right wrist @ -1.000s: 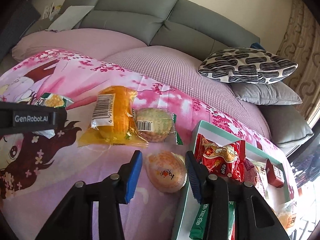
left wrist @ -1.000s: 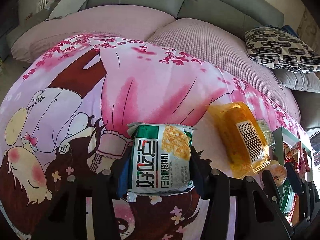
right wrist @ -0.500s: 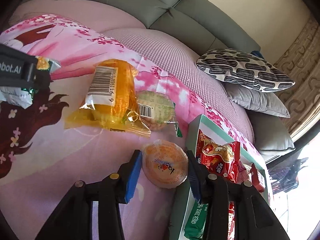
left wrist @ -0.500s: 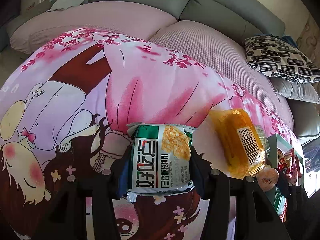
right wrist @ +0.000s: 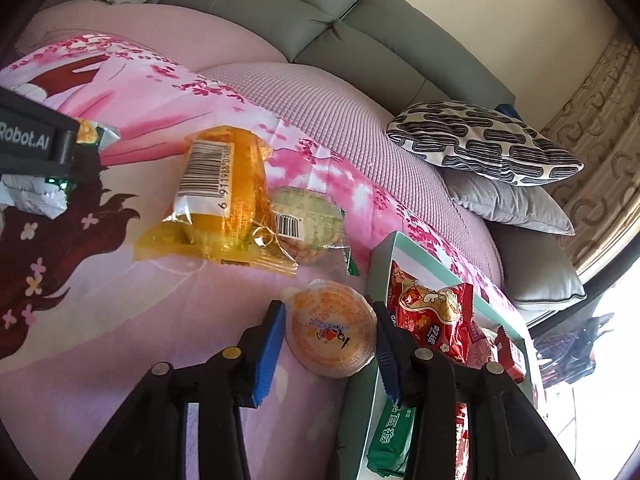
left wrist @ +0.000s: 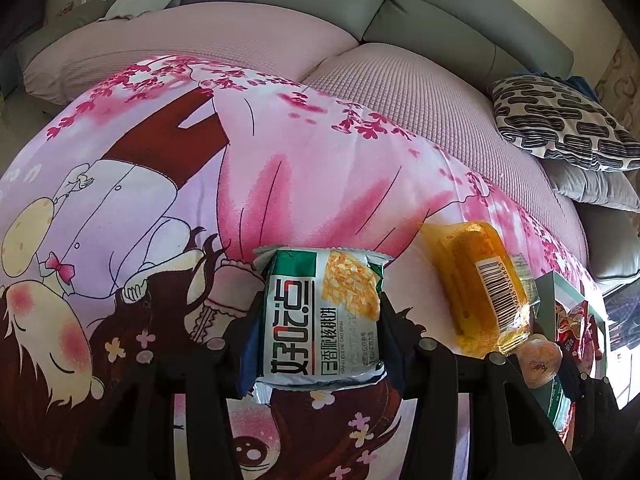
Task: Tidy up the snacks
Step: 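Lower the right tool around the round orange pastry while the left tool holds the cracker packet, then carry the cracker packet and orange pastry over the tray with both tools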
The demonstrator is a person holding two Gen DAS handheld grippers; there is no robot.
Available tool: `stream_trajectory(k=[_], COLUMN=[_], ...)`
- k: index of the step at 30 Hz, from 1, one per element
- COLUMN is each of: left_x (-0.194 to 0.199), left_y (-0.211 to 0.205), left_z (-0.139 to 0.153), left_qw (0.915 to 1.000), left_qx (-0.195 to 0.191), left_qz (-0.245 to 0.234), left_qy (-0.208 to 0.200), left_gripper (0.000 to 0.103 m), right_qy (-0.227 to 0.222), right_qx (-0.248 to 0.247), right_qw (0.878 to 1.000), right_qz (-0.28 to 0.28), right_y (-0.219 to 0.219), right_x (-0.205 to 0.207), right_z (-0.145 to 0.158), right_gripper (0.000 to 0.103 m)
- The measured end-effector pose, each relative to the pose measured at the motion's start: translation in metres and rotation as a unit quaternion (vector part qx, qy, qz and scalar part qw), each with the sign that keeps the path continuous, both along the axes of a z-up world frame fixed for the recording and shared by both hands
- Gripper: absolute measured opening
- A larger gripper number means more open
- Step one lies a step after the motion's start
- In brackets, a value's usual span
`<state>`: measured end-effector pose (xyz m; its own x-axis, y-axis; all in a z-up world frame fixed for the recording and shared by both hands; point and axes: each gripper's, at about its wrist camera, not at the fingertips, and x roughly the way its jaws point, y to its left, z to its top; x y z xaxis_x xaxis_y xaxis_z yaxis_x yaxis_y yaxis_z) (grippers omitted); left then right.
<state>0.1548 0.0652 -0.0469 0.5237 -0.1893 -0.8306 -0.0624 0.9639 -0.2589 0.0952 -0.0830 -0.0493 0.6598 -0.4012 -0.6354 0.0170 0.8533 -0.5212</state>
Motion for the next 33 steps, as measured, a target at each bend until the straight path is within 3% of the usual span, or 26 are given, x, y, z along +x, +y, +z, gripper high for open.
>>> stream_trajectory(k=[3,18,33], left_x=[-0.001,-0.023,-0.040], left_y=[0.003,0.006,-0.041], left_z=[0.002,0.030,0.059], left_qw=[1.0000,0.9993,0.9946], left_qx=[-0.001,0.008,0.059], left_qz=[0.004,0.005,-0.039], left_qy=[-0.002,-0.037,-0.075], left_gripper=[0.051,0.051,0.051], right_qy=[0.000,-0.043,-0.090], right_qx=[0.031,0.095,0.162], right_qw=[1.000,0.995,0.981], right_qz=[0.001,0.010,-0.051], right_y=[-0.001,0.006,-0.058], right_x=[-0.005,-0.040,-0.061], right_z=[0.003,0.040,0.072], right_gripper=[0.045,0.046,0.046])
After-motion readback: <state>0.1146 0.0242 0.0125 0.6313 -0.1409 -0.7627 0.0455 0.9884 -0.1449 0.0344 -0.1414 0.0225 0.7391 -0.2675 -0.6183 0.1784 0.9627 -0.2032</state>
